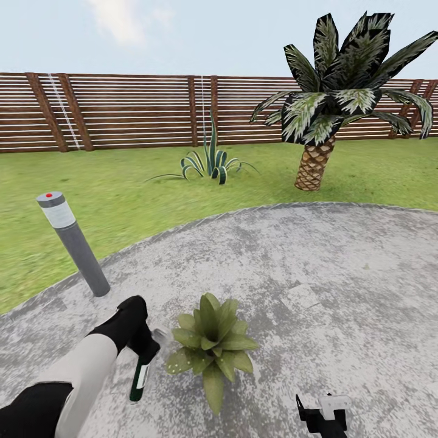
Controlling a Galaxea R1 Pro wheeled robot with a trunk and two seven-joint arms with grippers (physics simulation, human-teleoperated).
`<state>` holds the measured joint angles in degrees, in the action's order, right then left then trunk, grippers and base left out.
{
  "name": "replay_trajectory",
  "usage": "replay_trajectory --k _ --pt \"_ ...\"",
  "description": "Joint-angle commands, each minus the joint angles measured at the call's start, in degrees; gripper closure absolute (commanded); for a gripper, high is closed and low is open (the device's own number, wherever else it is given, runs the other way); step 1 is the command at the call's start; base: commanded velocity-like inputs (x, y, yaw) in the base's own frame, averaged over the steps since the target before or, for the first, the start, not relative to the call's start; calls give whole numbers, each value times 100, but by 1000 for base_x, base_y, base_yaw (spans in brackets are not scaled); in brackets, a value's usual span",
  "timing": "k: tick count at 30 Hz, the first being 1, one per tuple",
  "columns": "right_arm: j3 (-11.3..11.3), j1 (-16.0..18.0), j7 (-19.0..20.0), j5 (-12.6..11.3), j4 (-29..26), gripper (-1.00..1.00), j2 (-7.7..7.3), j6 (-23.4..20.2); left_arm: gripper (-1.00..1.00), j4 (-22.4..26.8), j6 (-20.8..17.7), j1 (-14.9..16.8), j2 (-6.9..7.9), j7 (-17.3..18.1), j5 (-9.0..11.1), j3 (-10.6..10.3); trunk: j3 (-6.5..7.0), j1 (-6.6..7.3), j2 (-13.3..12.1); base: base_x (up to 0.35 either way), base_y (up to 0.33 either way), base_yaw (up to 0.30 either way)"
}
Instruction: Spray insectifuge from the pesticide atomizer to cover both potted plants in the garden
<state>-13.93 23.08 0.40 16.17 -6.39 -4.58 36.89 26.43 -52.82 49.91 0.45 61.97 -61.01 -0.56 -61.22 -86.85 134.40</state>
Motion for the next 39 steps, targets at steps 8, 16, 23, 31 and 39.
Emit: replay_trajectory --k 8,16,23,31,39 --pt "-48 4 4 53 3 -100 1 19 100 -1 -16 127 -10 123 -85 -37 -5 1 2 0 0 0" --pt "-48 4 4 53 6 -100 1 19 100 -10 -27 103 -7 135 -79 -322 -5 1 2 96 0 0" --pt "-48 4 4 53 4 -100 1 19 100 -97 -32 57 14 134 -47 -754 -5 1 2 14 0 0" --pt "-48 4 4 53 4 -100 1 19 100 -112 -35 44 306 131 -34 -782 -5 1 2 0 0 0" --pt "-48 4 4 53 6 -100 1 19 100 -566 -22 -59 476 60 -65 -785 -5 1 2 0 0 0"
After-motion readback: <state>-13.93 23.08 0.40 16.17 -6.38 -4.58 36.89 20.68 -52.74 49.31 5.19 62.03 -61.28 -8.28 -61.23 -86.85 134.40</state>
